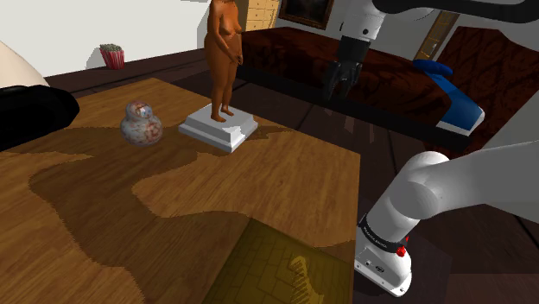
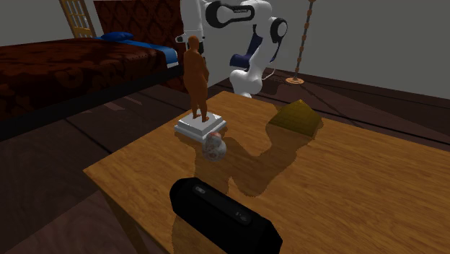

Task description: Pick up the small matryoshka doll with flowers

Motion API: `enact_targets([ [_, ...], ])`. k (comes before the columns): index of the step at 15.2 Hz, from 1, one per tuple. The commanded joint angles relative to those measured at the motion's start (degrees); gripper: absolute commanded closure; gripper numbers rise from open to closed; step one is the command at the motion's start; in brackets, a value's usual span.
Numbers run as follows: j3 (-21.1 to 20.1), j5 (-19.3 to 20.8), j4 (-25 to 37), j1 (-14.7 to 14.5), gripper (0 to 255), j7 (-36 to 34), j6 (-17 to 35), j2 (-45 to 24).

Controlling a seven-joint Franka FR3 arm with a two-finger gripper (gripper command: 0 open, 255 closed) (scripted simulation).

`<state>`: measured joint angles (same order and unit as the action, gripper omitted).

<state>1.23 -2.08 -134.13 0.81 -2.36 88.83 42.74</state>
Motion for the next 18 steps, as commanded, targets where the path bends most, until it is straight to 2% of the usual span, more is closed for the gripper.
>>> enact_targets([
  [1, 0.0, 0.0, 0.0, 0.0, 0, 0.0, 0.0, 0.0],
  [10, -9.54, -6.63, 6.38, -3.73, 0, -10.79, 4.18, -9.45],
  [18, -17.41, -8.94, 16.25, -5.93, 0, -20.36, 7.36, -20.98],
])
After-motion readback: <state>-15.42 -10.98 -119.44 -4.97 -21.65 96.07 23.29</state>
